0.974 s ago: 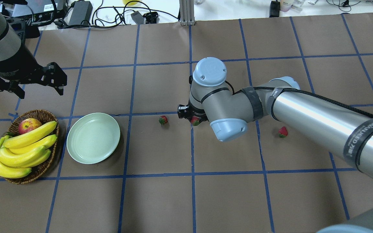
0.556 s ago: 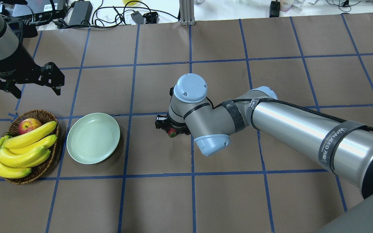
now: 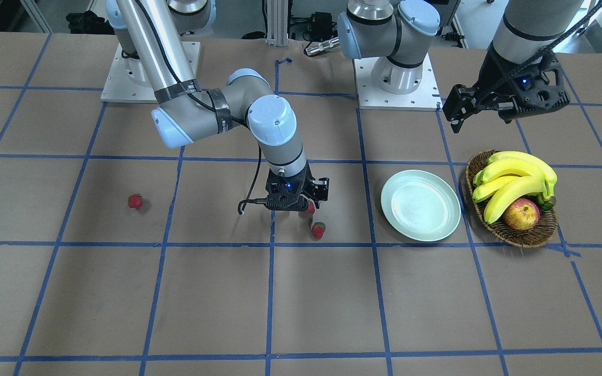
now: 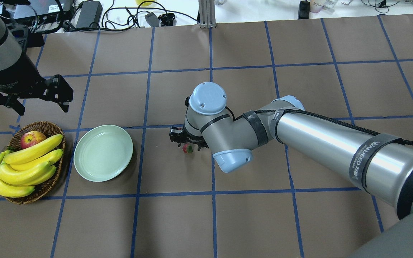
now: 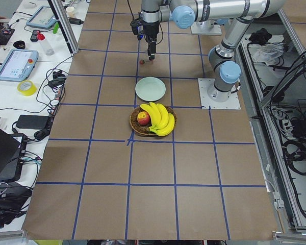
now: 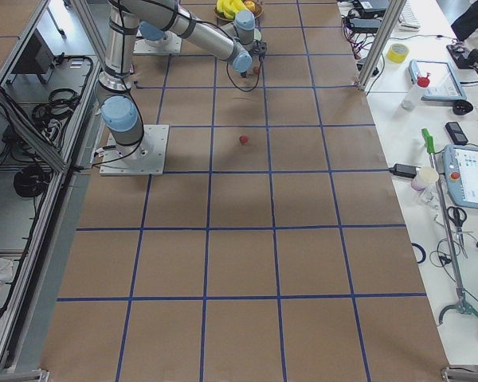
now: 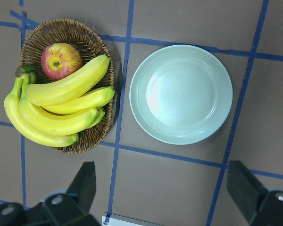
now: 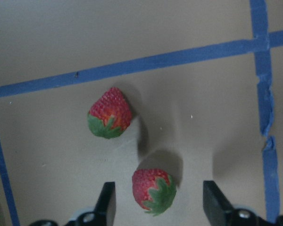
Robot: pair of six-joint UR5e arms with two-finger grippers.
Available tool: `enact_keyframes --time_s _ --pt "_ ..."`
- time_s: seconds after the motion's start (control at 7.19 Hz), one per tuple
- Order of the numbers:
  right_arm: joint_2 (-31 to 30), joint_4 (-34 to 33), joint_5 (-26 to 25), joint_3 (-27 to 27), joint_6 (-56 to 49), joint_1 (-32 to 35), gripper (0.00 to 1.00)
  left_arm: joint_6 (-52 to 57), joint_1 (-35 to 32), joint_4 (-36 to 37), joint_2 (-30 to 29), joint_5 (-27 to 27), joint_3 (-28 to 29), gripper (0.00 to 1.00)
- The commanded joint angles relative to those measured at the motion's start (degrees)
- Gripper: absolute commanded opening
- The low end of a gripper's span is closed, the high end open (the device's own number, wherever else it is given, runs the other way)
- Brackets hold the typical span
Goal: Collect all strawberries into plate
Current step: 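Carry the strawberry beside the first one and open the right gripper, then reach the right gripper to the farthest strawberry and grasp it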
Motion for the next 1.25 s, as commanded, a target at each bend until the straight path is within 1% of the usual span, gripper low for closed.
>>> enact_keyframes --time_s 0.0,0.14,0.28,0.42,0.56,0.7,0.83,1.11 --pt "-0.36 1.71 -2.59 -2.98 -3.19 -0.33 1.00 0.22 0.01 -0.10 -0.29 -0.02 -0.32 1.00" --pt "-1.67 2.07 -8.78 -5.34 -3.02 -0.68 1.00 0.22 -0.08 -0.10 -0.29 -0.37 -0.41 1.00" --pt "-2.99 7.99 -10.58 -8.67 -3.71 -1.64 1.00 0.22 -0.08 -0.18 -0.29 -0.54 -0.50 1.00" --pt "-4.22 11.62 -10.69 -10.53 -7.03 -3.91 1.00 0.22 -0.08 -0.01 -0.29 -0.55 -0.41 1.00" --pt "-6.06 14.96 -10.95 -10.55 -10.28 -7.77 1.00 0.22 -0.08 -0.62 -0.37 -0.55 -0.59 1.00" --pt "-8.51 16.82 -10.95 -10.29 -12.23 -11.89 1.00 0.22 -0.08 -1.23 -0.29 -0.55 -1.46 1.00" --pt "-11.15 17.36 -10.86 -8.03 -15.38 -15.07 1.00 0.22 -0.08 -1.15 -0.20 -0.63 -1.64 1.00" --pt "-14.41 17.20 -11.04 -1.53 -24.16 -21.31 1.00 0.22 0.10 -0.98 -0.20 -0.55 -1.38 1.00"
